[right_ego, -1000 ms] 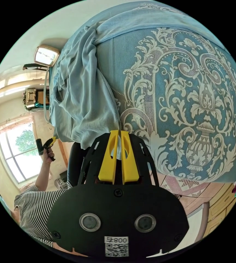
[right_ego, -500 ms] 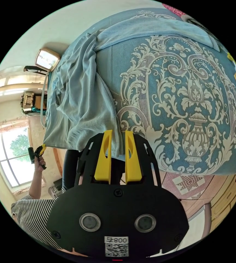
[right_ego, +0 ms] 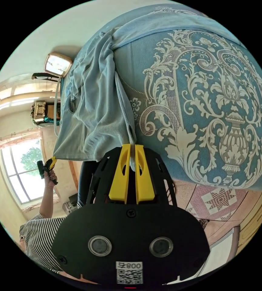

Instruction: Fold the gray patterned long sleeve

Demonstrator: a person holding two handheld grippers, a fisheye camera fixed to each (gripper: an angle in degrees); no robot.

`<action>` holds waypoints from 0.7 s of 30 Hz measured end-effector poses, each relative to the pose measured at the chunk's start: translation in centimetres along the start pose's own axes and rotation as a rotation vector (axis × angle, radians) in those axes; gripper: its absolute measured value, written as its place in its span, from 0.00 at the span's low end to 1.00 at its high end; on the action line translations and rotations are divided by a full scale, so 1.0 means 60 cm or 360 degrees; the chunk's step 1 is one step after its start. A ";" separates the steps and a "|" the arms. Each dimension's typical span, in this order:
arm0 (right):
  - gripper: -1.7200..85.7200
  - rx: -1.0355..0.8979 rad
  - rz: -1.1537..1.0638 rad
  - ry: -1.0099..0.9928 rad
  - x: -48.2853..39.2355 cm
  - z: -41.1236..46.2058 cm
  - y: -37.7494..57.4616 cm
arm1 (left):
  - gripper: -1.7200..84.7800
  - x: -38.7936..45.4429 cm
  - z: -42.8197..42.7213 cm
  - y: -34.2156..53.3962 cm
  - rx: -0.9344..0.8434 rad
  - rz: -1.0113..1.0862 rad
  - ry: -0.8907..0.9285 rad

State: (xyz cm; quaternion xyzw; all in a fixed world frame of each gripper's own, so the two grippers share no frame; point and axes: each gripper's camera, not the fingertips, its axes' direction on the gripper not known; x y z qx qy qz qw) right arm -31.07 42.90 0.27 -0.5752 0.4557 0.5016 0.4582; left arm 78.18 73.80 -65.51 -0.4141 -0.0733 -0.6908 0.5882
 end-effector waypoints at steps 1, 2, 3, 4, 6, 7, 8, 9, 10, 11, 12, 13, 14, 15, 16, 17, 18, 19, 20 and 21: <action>0.05 0.0013 -0.0002 -0.0026 0.004 -0.009 0.003 | 0.06 -0.001 -0.003 0.003 0.0008 0.0000 0.0003; 0.05 0.0034 -0.0010 -0.0081 0.012 -0.030 0.010 | 0.06 -0.003 -0.010 0.010 0.0024 -0.0002 0.0011; 0.05 0.0064 -0.0028 -0.0116 0.019 -0.053 0.019 | 0.05 -0.006 -0.016 0.016 0.0039 -0.0003 0.0024; 0.05 0.0076 -0.0040 -0.0131 0.023 -0.065 0.024 | 0.05 -0.008 -0.019 0.020 0.0044 -0.0003 0.0029; 0.04 0.0094 -0.0087 -0.0178 0.034 -0.106 0.046 | 0.05 -0.014 -0.027 0.035 0.0052 -0.0003 0.0036; 0.04 0.0101 -0.0100 -0.0187 0.035 -0.115 0.052 | 0.05 -0.016 -0.029 0.039 0.0052 -0.0002 0.0038; 0.04 0.0120 -0.0124 -0.0212 0.037 -0.133 0.066 | 0.05 -0.019 -0.032 0.047 0.0055 0.0002 0.0046; 0.04 0.0139 -0.0149 -0.0239 0.037 -0.148 0.079 | 0.05 -0.023 -0.036 0.055 0.0064 0.0004 0.0059; 0.04 0.0149 -0.0162 -0.0246 0.037 -0.155 0.086 | 0.05 -0.025 -0.038 0.060 0.0069 0.0003 0.0071; 0.04 0.0163 -0.0183 -0.0250 0.035 -0.165 0.098 | 0.05 -0.030 -0.042 0.068 0.0082 -0.0002 0.0097; 0.04 0.0154 -0.0204 -0.0245 0.033 -0.172 0.109 | 0.05 -0.035 -0.045 0.077 0.0095 -0.0004 0.0114; 0.04 0.0151 -0.0215 -0.0237 0.032 -0.174 0.113 | 0.05 -0.037 -0.047 0.081 0.0094 -0.0004 0.0116; 0.04 0.0138 -0.0228 -0.0228 0.032 -0.176 0.122 | 0.05 -0.041 -0.048 0.089 0.0085 -0.0004 0.0111; 0.04 0.0130 -0.0230 -0.0227 0.035 -0.178 0.130 | 0.05 -0.047 -0.049 0.097 0.0079 -0.0009 0.0121; 0.04 0.0127 -0.0227 -0.0229 0.037 -0.178 0.134 | 0.05 -0.049 -0.049 0.101 0.0079 -0.0011 0.0130; 0.04 0.0127 -0.0223 -0.0233 0.041 -0.178 0.142 | 0.05 -0.054 -0.048 0.108 0.0075 -0.0015 0.0138; 0.04 0.0119 -0.0218 -0.0236 0.046 -0.176 0.149 | 0.05 -0.059 -0.046 0.115 0.0064 -0.0021 0.0124; 0.04 0.0117 -0.0212 -0.0242 0.049 -0.175 0.152 | 0.05 -0.062 -0.044 0.117 0.0057 -0.0025 0.0118; 0.04 0.0117 -0.0198 -0.0261 0.055 -0.170 0.156 | 0.05 -0.069 -0.038 0.120 0.0044 -0.0043 0.0117; 0.04 0.0103 -0.0173 -0.0281 0.063 -0.162 0.156 | 0.05 -0.076 -0.032 0.120 0.0043 -0.0071 0.0128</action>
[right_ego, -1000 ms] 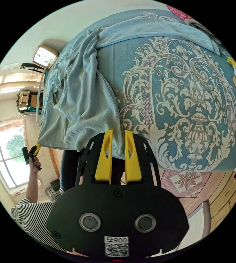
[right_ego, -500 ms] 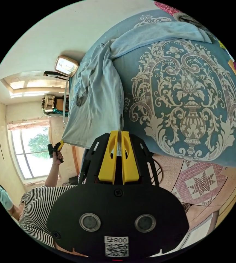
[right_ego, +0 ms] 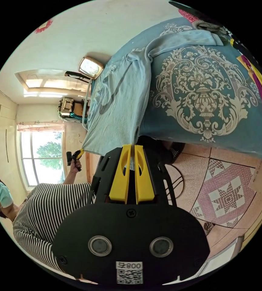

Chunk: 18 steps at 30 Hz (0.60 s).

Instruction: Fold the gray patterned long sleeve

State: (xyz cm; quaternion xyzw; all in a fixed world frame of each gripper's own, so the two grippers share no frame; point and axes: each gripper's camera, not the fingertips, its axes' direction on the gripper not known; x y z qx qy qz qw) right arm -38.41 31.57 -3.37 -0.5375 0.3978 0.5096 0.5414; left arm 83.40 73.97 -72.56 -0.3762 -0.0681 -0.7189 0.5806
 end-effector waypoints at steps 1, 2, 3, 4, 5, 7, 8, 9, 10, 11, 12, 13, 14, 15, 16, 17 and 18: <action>0.04 -0.0008 0.0012 -0.0005 0.004 0.004 -0.001 | 0.05 -0.004 0.003 -0.001 0.0002 -0.0011 0.0009; 0.04 -0.0028 0.0035 0.0013 0.012 0.012 -0.005 | 0.05 -0.010 0.010 -0.005 0.0009 -0.0034 0.0023; 0.04 -0.0041 0.0053 0.0039 0.020 0.021 -0.012 | 0.05 -0.015 0.018 -0.012 0.0016 -0.0060 0.0026; 0.04 -0.0040 0.0062 0.0037 0.024 0.024 -0.016 | 0.05 -0.018 0.022 -0.016 0.0016 -0.0070 0.0026; 0.04 -0.0037 0.0104 0.0023 0.037 0.032 -0.027 | 0.05 -0.024 0.030 -0.025 0.0010 -0.0095 0.0012; 0.04 -0.0038 0.0172 -0.0005 0.055 0.043 -0.043 | 0.05 -0.030 0.043 -0.039 -0.0001 -0.0134 -0.0018; 0.04 -0.0046 0.0196 -0.0006 0.062 0.051 -0.054 | 0.05 -0.033 0.053 -0.049 -0.0016 -0.0152 -0.0036; 0.04 -0.0070 0.0219 0.0009 0.068 0.061 -0.067 | 0.06 -0.036 0.063 -0.058 -0.0017 -0.0178 -0.0037; 0.04 -0.0079 0.0231 0.0015 0.070 0.065 -0.072 | 0.06 -0.038 0.067 -0.062 -0.0014 -0.0195 -0.0032; 0.04 -0.0087 0.0253 0.0020 0.075 0.074 -0.083 | 0.06 -0.041 0.075 -0.070 0.0000 -0.0227 -0.0021; 0.04 -0.0092 0.0281 0.0007 0.081 0.081 -0.094 | 0.06 -0.045 0.082 -0.078 0.0009 -0.0257 -0.0005; 0.04 -0.0095 0.0295 -0.0005 0.083 0.084 -0.099 | 0.06 -0.047 0.086 -0.082 0.0010 -0.0275 0.0000; 0.04 -0.0100 0.0315 -0.0023 0.088 0.089 -0.109 | 0.06 -0.050 0.092 -0.091 0.0011 -0.0306 -0.0010; 0.04 -0.0109 0.0330 -0.0021 0.091 0.094 -0.118 | 0.06 -0.051 0.097 -0.099 0.0010 -0.0327 -0.0038; 0.04 -0.0112 0.0337 -0.0014 0.093 0.095 -0.122 | 0.06 -0.051 0.099 -0.104 0.0007 -0.0337 -0.0055; 0.04 -0.0113 0.0349 -0.0018 0.098 0.097 -0.130 | 0.06 -0.052 0.101 -0.113 0.0002 -0.0352 -0.0091; 0.04 -0.0106 0.0367 -0.0054 0.104 0.099 -0.137 | 0.07 -0.053 0.100 -0.121 0.0008 -0.0375 -0.0138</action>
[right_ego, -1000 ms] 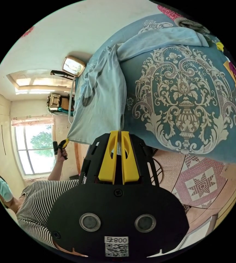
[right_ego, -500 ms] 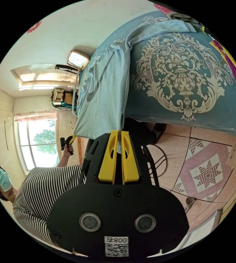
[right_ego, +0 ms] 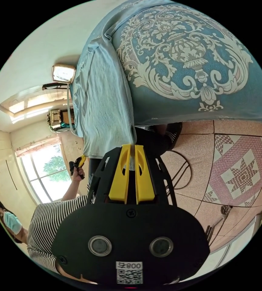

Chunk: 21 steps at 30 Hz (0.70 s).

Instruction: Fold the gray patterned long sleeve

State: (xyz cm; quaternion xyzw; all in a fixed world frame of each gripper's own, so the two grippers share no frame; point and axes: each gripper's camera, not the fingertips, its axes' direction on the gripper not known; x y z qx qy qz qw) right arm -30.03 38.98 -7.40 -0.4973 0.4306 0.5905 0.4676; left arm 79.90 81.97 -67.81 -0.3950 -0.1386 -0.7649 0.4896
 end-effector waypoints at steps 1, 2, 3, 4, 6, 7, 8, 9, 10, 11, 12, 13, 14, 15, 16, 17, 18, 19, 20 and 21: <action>0.04 0.0005 0.0009 -0.0018 0.002 0.000 -0.004 | 0.07 0.000 -0.001 -0.004 0.0009 -0.0017 -0.0020; 0.04 0.0017 0.0023 -0.0047 0.006 -0.001 -0.010 | 0.07 0.000 -0.006 -0.011 0.0038 -0.0046 -0.0041; 0.04 0.0033 0.0042 -0.0074 0.010 -0.004 -0.015 | 0.07 0.000 -0.012 -0.018 0.0078 -0.0076 -0.0047; 0.04 0.0050 0.0052 -0.0080 0.011 -0.006 -0.016 | 0.07 0.000 -0.016 -0.022 0.0100 -0.0089 -0.0047; 0.04 0.0122 0.0094 -0.0072 0.018 -0.019 -0.023 | 0.08 0.012 -0.024 -0.043 0.0170 -0.0103 -0.0039; 0.04 0.0146 0.0096 -0.0078 0.018 -0.024 -0.025 | 0.09 0.019 -0.023 -0.051 0.0175 -0.0094 -0.0033; 0.04 0.0197 0.0087 -0.0078 0.014 -0.035 -0.033 | 0.09 0.035 -0.018 -0.070 0.0169 -0.0062 -0.0020; 0.05 0.0241 0.0075 -0.0069 0.004 -0.046 -0.047 | 0.10 0.057 -0.008 -0.095 0.0146 -0.0025 -0.0007; 0.05 0.0263 0.0060 -0.0068 -0.003 -0.052 -0.056 | 0.10 0.070 0.000 -0.109 0.0131 0.0003 0.0003; 0.05 0.0304 0.0013 -0.0065 -0.022 -0.064 -0.079 | 0.10 0.103 0.019 -0.141 0.0096 0.0073 0.0023; 0.05 0.0329 -0.0049 -0.0049 -0.048 -0.074 -0.109 | 0.10 0.141 0.044 -0.177 0.0045 0.0152 0.0037; 0.05 0.0337 -0.0088 -0.0038 -0.063 -0.078 -0.127 | 0.10 0.162 0.058 -0.196 0.0014 0.0198 0.0041; 0.06 0.0350 -0.0174 -0.0007 -0.098 -0.086 -0.167 | 0.10 0.208 0.089 -0.236 -0.0051 0.0299 0.0036; 0.06 0.0350 -0.0269 0.0035 -0.138 -0.091 -0.212 | 0.10 0.257 0.122 -0.277 -0.0118 0.0400 0.0014; 0.06 0.0347 -0.0315 0.0059 -0.159 -0.093 -0.237 | 0.10 0.280 0.138 -0.297 -0.0146 0.0450 0.0005; 0.06 0.0344 -0.0401 0.0114 -0.203 -0.096 -0.288 | 0.10 0.326 0.168 -0.337 -0.0198 0.0542 -0.0002; 0.06 0.0341 -0.0495 0.0173 -0.248 -0.096 -0.340 | 0.11 0.367 0.196 -0.377 -0.0240 0.0617 0.0002; 0.06 0.0334 -0.0543 0.0209 -0.272 -0.096 -0.368 | 0.11 0.386 0.208 -0.397 -0.0254 0.0649 -0.0002; 0.07 0.0326 -0.0626 0.0300 -0.319 -0.092 -0.425 | 0.11 0.422 0.230 -0.438 -0.0263 0.0710 -0.0027; 0.07 0.0316 -0.0714 0.0396 -0.366 -0.086 -0.483 | 0.11 0.453 0.246 -0.479 -0.0245 0.0752 -0.0061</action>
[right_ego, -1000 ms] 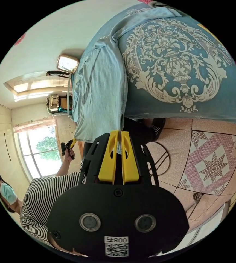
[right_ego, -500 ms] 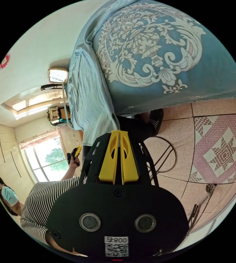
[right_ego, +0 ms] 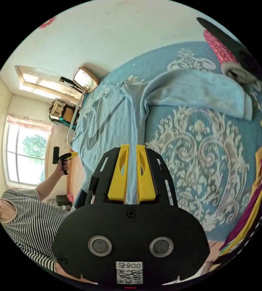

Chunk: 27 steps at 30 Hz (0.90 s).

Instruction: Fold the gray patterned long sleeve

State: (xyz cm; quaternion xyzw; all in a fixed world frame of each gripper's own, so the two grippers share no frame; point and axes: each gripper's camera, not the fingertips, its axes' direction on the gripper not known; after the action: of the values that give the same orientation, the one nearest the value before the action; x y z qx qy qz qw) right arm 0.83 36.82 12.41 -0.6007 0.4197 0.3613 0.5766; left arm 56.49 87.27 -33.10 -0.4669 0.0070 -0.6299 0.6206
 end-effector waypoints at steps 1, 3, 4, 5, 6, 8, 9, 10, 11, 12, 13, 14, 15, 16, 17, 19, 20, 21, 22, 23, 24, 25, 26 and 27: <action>0.07 -0.0015 -0.0048 0.0042 -0.010 0.007 -0.035 | 0.11 0.003 0.003 -0.026 0.0007 0.0015 -0.0017; 0.08 -0.0071 -0.0200 0.0250 -0.045 0.044 -0.171 | 0.11 0.005 0.010 -0.128 0.0029 0.0053 -0.0127; 0.08 -0.0092 -0.0240 0.0289 -0.053 0.055 -0.202 | 0.11 0.005 0.010 -0.152 0.0036 0.0060 -0.0168; 0.08 -0.0132 -0.0321 0.0365 -0.068 0.078 -0.259 | 0.11 0.004 0.011 -0.200 0.0044 0.0078 -0.0247; 0.09 -0.0167 -0.0393 0.0447 -0.083 0.103 -0.311 | 0.11 0.004 0.010 -0.248 0.0051 0.0097 -0.0322; 0.09 -0.0214 -0.0500 0.0522 -0.101 0.138 -0.377 | 0.12 0.003 0.009 -0.317 0.0052 0.0131 -0.0450; 0.09 -0.0227 -0.0561 0.0562 -0.110 0.159 -0.413 | 0.12 0.002 0.007 -0.361 0.0046 0.0151 -0.0548; 0.10 -0.0240 -0.0588 0.0577 -0.114 0.171 -0.428 | 0.12 0.000 0.007 -0.382 0.0042 0.0153 -0.0594; 0.10 -0.0289 -0.0643 0.0591 -0.120 0.194 -0.455 | 0.12 -0.003 0.003 -0.420 0.0060 0.0150 -0.0663; 0.11 -0.0325 -0.0694 0.0601 -0.125 0.216 -0.476 | 0.12 -0.006 -0.002 -0.455 0.0082 0.0151 -0.0697; 0.11 -0.0347 -0.0717 0.0612 -0.128 0.227 -0.485 | 0.13 -0.008 -0.004 -0.472 0.0093 0.0145 -0.0718; 0.12 -0.0399 -0.0759 0.0648 -0.131 0.249 -0.500 | 0.12 -0.012 -0.006 -0.503 0.0113 0.0129 -0.0773; 0.12 -0.0445 -0.0792 0.0689 -0.134 0.271 -0.512 | 0.12 -0.019 -0.002 -0.531 0.0102 0.0107 -0.0831; 0.12 -0.0476 -0.0806 0.0706 -0.135 0.282 -0.517 | 0.12 -0.023 0.001 -0.544 0.0082 0.0087 -0.0859; 0.12 -0.0552 -0.0829 0.0735 -0.135 0.305 -0.525 | 0.12 -0.033 0.011 -0.569 0.0043 0.0046 -0.0886; 0.11 -0.0524 -0.0904 0.0812 -0.144 0.318 -0.528 | 0.10 -0.046 0.030 -0.597 -0.0038 -0.0031 -0.0905; 0.10 -0.0516 -0.0925 0.0849 -0.149 0.321 -0.532 | 0.07 -0.044 0.037 -0.609 -0.0035 -0.0061 -0.0974; 0.07 -0.0524 -0.0928 0.0869 -0.151 0.321 -0.538 | 0.06 -0.033 0.040 -0.618 -0.0002 -0.0008 -0.0990; 0.06 -0.0535 -0.0931 0.0876 -0.151 0.320 -0.542 | 0.05 -0.030 0.043 -0.624 -0.0014 -0.0010 -0.1002; 0.05 -0.0561 -0.0902 0.0890 -0.150 0.315 -0.553 | 0.04 -0.021 0.043 -0.635 -0.0015 0.0010 -0.1022; 0.04 -0.0560 -0.0884 0.0956 -0.149 0.305 -0.562 | 0.04 -0.010 0.037 -0.643 0.0015 0.0034 -0.1026; 0.04 -0.0537 -0.0870 0.1020 -0.148 0.295 -0.567 | 0.03 -0.005 0.033 -0.647 0.0037 0.0041 -0.1023; 0.03 -0.0473 -0.0821 0.1103 -0.143 0.269 -0.576 | 0.03 0.003 0.023 -0.655 0.0081 0.0051 -0.1009; 0.03 -0.0426 -0.0734 0.1099 -0.130 0.238 -0.585 | 0.03 0.007 0.015 -0.662 0.0101 0.0054 -0.1005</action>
State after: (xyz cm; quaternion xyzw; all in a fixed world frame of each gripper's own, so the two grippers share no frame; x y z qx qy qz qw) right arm 30.84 51.11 32.20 -0.8337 0.3922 0.0522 0.3852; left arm 26.32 96.59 -8.96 -0.6195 -0.1979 -0.4432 0.6170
